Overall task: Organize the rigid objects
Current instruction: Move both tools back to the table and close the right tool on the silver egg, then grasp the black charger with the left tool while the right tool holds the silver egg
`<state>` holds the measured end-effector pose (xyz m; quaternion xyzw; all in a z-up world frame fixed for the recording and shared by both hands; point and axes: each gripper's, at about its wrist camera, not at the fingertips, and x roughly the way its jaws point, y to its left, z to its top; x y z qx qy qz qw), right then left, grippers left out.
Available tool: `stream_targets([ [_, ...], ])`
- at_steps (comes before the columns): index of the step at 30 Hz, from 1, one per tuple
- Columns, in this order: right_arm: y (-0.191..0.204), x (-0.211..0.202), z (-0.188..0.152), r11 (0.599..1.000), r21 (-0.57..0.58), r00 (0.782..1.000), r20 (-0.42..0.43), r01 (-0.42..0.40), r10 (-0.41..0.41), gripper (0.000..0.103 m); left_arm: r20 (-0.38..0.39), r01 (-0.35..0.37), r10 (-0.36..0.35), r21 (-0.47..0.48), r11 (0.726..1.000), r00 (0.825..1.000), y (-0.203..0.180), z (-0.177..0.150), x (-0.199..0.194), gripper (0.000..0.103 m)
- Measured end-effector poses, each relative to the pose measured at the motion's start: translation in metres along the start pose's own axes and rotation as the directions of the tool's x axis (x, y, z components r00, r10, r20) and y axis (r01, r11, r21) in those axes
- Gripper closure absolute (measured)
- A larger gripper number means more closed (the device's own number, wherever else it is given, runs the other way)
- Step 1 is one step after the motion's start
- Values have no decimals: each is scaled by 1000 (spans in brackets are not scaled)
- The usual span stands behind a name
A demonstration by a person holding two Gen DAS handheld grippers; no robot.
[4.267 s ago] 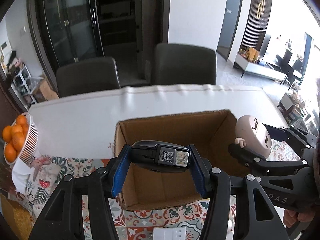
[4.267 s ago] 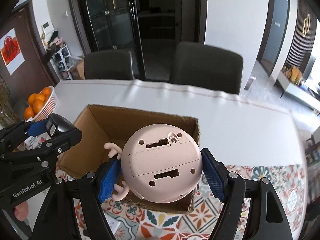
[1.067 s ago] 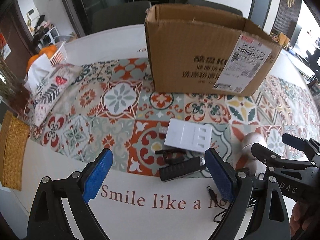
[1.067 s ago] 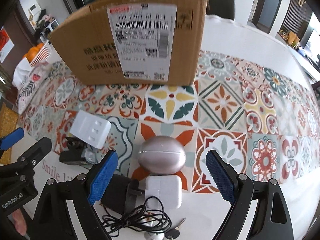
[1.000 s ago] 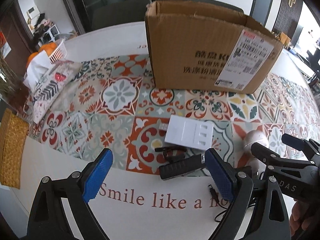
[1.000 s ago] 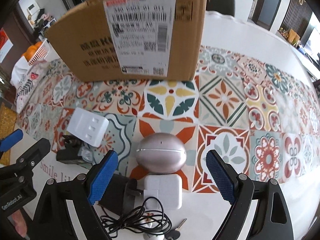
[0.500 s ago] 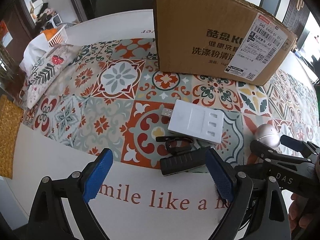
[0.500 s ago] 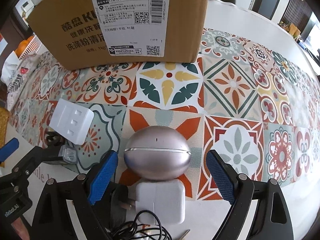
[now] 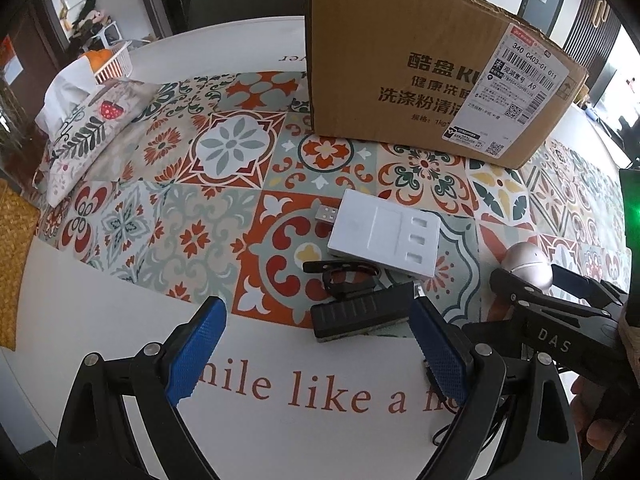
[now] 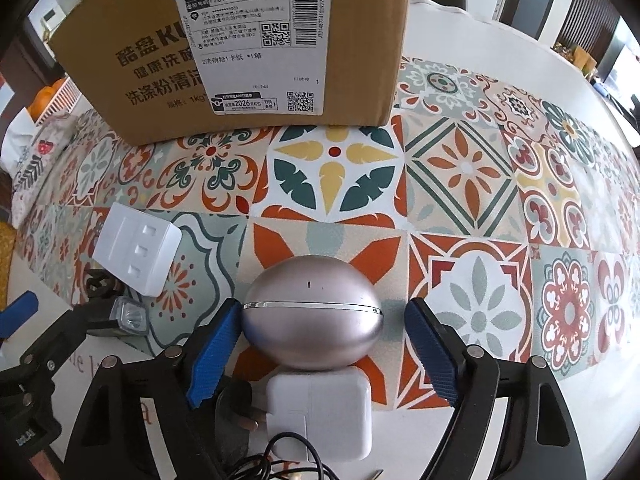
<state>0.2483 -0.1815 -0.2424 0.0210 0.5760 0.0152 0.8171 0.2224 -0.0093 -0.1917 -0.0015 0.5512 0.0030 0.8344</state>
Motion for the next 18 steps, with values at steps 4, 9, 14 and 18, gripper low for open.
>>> stream_targets([
  [4,7,-3,-1,1000,-19,1000,29,5,-4,37,-2,0,0,-4,1000,1000,1,-3,-1,9],
  [9,8,-4,-2,1000,-19,999,40,-17,18,37,-8,6,-6,-8,1000,1000,-2,-5,-4,10],
  [14,-1,-15,0,999,-9,997,69,-38,38,37,-15,31,-31,-24,999,999,-6,-5,-5,9],
  [18,-8,-23,3,1000,-17,996,82,-24,26,37,-26,49,-50,-23,999,998,-12,-4,0,9],
])
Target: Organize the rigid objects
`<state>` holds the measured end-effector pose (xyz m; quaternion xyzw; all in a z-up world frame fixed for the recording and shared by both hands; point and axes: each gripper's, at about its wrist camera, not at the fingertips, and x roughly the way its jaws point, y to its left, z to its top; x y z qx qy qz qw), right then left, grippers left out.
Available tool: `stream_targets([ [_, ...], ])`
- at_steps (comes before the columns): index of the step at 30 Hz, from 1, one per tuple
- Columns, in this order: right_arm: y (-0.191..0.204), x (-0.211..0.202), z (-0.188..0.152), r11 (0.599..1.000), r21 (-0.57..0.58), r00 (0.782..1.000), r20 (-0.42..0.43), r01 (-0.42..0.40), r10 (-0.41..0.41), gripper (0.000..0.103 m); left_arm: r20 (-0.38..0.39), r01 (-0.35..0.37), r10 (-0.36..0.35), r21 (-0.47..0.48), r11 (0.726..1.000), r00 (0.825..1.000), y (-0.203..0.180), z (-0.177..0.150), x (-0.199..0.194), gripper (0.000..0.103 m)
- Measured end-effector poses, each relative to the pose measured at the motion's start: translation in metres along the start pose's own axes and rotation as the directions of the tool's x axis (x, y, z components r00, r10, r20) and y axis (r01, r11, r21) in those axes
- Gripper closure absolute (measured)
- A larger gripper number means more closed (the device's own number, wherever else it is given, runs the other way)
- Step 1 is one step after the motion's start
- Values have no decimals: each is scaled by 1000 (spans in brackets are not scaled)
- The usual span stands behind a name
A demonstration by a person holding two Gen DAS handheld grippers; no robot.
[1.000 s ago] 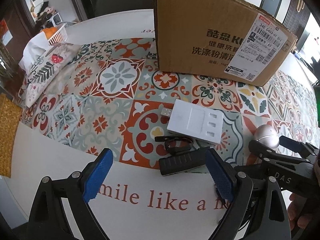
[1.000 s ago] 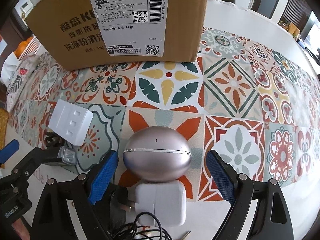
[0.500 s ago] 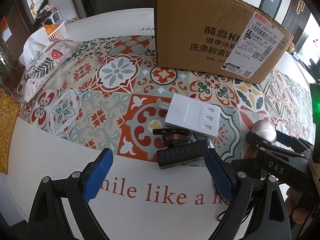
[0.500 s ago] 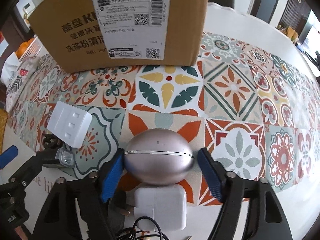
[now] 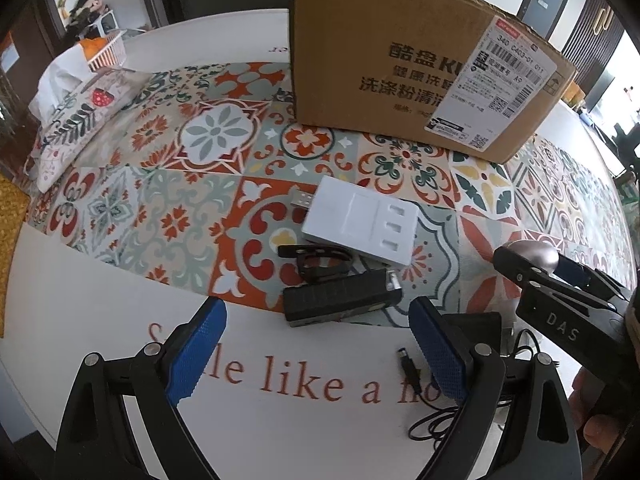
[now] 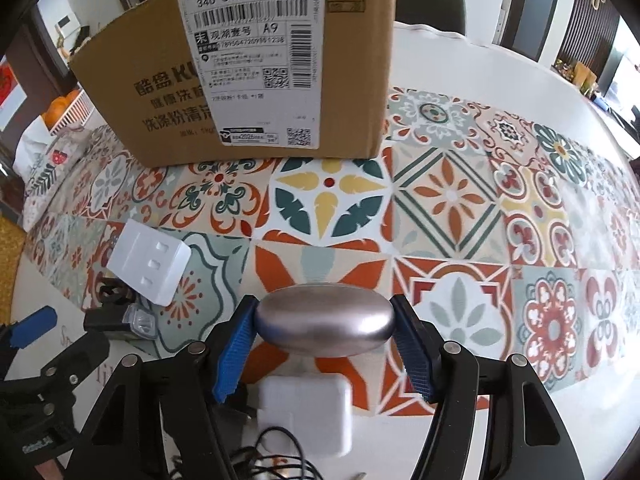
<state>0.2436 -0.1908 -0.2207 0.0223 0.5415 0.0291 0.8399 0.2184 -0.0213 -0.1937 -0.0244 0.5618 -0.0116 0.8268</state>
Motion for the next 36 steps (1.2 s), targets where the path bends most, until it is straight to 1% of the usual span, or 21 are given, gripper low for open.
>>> stream_targets([
  [3,-3,-1,1,1000,-6,1000,1,6,-6,37,-6,5,-5,-4,1000,1000,-4,1,8,9],
  [5,-8,0,2,1000,-11,1000,-1,14,-14,37,-26,15,-16,-23,1000,1000,-4,3,16,10],
  [10,-12,1,-2,1000,-15,1000,-6,20,-20,37,-51,49,-51,-43,998,997,-7,5,30,14],
  [11,-12,1,-2,1000,-17,1000,-5,22,-22,37,-54,44,-46,-46,998,997,-8,5,33,15],
  [13,-11,1,-2,999,-21,1000,-6,28,-28,37,-59,47,-50,-49,998,997,-8,6,36,21],
  [15,-9,1,-2,999,-25,999,-6,31,-31,37,-66,50,-53,-55,997,996,-8,7,39,24],
  [17,-4,2,-2,999,-31,1000,-7,29,-30,37,-56,48,-51,-52,998,997,-7,8,39,26],
  [18,-3,2,-2,999,-32,999,-9,31,-31,37,-55,48,-50,-50,998,997,-7,9,39,29],
  [23,1,-1,-4,999,-35,999,-8,38,-38,37,-50,56,-58,-42,998,997,-7,12,38,29],
  [28,2,-8,-6,998,-42,999,0,47,-47,37,-36,46,-47,-18,999,998,-8,9,28,29],
  [36,0,-34,-6,998,-29,998,41,49,-48,37,58,42,-44,36,998,997,-10,8,-5,30],
])
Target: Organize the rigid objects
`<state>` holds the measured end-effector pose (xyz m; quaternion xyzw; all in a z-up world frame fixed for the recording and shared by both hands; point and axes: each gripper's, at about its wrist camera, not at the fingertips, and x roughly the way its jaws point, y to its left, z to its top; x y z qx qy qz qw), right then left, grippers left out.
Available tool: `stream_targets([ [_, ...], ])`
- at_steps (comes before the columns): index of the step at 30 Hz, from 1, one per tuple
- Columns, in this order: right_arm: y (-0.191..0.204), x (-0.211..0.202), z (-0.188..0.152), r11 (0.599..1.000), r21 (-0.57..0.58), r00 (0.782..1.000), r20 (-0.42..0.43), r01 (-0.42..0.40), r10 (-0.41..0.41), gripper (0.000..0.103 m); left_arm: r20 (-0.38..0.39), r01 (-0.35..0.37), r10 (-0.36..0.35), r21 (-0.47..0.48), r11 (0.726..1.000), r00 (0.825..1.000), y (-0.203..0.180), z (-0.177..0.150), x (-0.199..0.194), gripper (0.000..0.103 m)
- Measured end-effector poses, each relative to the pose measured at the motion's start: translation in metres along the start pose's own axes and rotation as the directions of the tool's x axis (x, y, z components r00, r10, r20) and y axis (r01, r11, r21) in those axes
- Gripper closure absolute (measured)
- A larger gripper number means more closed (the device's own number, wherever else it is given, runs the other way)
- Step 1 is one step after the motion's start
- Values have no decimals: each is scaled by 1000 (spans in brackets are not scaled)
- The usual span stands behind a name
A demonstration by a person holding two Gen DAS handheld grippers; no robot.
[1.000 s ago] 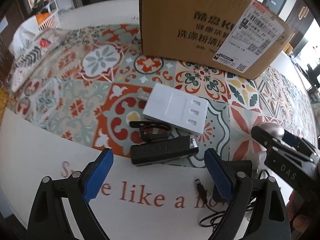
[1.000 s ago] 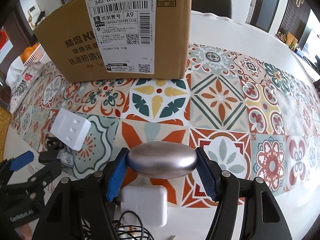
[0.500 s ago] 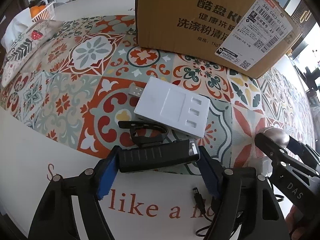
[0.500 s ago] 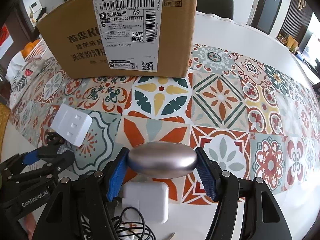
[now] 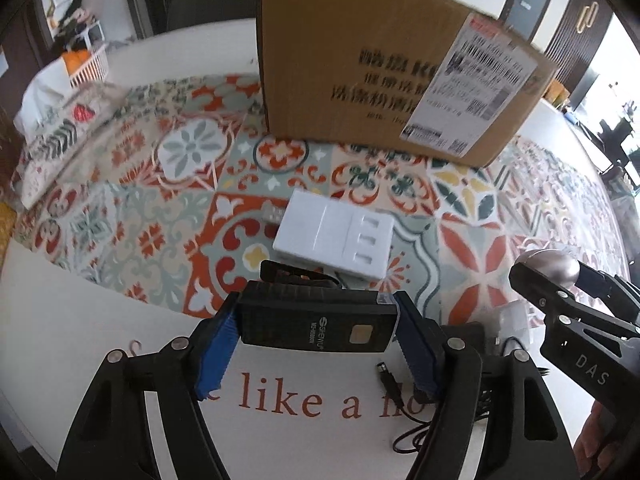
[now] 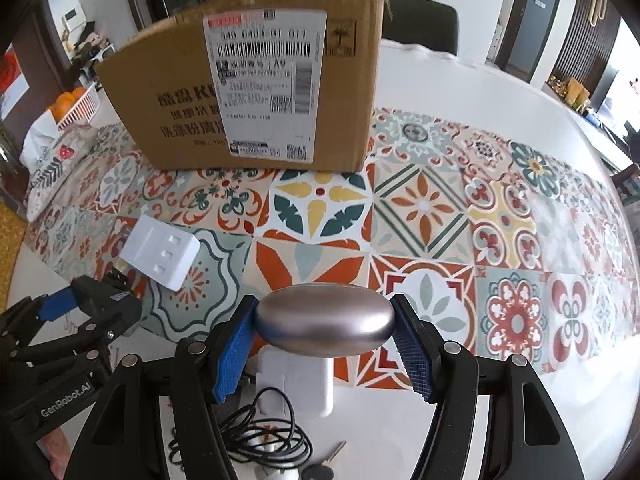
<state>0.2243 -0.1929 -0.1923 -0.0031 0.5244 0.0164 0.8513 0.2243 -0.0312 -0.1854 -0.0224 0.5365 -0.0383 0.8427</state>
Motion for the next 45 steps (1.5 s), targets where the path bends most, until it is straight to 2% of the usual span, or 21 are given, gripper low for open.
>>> stream_targets([
  [16,6,-62,22,1000,-7,992,129,-13,14,37,164,9,-15,40,999,986,-4,19,-68,30],
  [25,10,-92,43,1000,-17,977,211,-23,26,37,261,-2,-18,74,997,965,-5,40,-100,30],
  [33,10,-107,66,999,-15,962,269,-39,41,37,347,-15,-30,125,992,937,-10,66,-123,30],
  [40,8,-121,88,999,-13,946,323,-41,43,37,403,-19,-45,153,988,914,-13,91,-139,30],
  [45,6,-126,108,999,-12,937,346,-50,52,37,417,-2,-74,177,984,906,-16,114,-145,30],
])
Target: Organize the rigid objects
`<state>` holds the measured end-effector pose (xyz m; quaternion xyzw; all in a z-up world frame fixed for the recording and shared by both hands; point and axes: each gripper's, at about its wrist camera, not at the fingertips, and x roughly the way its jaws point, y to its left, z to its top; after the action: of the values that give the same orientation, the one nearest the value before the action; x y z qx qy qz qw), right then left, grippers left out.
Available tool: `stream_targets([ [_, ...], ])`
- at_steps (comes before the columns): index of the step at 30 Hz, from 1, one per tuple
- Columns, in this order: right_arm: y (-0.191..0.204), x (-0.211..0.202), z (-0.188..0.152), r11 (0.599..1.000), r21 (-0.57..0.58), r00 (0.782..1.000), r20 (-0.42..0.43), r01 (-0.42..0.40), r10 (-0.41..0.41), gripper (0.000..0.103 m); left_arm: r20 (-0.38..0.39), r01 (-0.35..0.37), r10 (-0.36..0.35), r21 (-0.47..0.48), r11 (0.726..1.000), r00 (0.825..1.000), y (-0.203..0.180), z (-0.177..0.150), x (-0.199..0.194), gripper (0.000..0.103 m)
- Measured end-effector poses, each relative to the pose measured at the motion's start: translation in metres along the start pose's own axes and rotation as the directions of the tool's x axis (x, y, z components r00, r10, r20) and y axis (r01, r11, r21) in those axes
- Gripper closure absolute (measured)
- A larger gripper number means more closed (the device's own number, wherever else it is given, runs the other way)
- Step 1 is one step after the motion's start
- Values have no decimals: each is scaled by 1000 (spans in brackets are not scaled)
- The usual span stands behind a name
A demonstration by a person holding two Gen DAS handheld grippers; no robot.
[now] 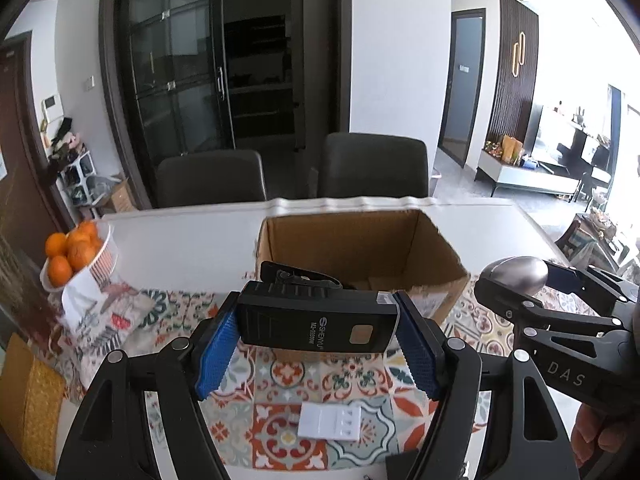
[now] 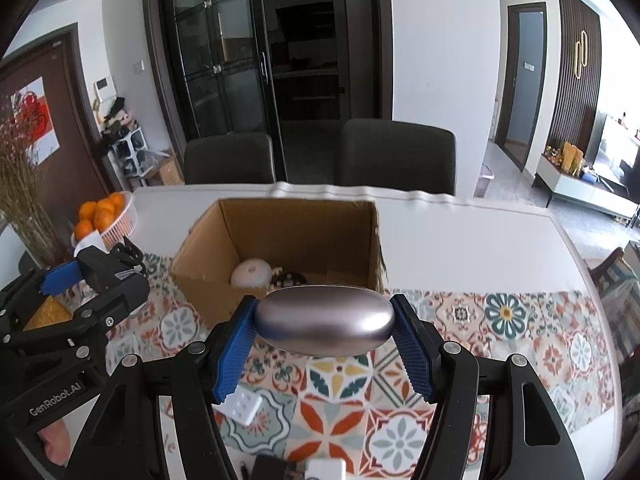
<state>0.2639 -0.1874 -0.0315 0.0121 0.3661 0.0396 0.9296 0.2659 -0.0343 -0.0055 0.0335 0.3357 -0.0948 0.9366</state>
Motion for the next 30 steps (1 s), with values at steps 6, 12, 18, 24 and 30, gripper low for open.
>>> stream_targets([
  [6,-1,8,22,1000,-7,1000,21,11,-11,37,2,19,-19,33,999,1000,0,23,11,30],
  [12,-5,20,43,1000,-3,1000,16,17,-17,37,-22,27,-26,49,998,999,0,42,28,30],
  [18,-5,39,59,1000,-14,1000,-19,22,-22,37,-109,63,-59,32,998,992,3,57,59,30],
  [24,-6,64,66,999,-18,997,-71,39,-40,37,-220,86,-83,4,996,972,6,60,97,30],
  [30,-7,88,65,999,-30,990,-134,39,-42,37,-311,80,-75,6,997,948,6,58,128,30],
])
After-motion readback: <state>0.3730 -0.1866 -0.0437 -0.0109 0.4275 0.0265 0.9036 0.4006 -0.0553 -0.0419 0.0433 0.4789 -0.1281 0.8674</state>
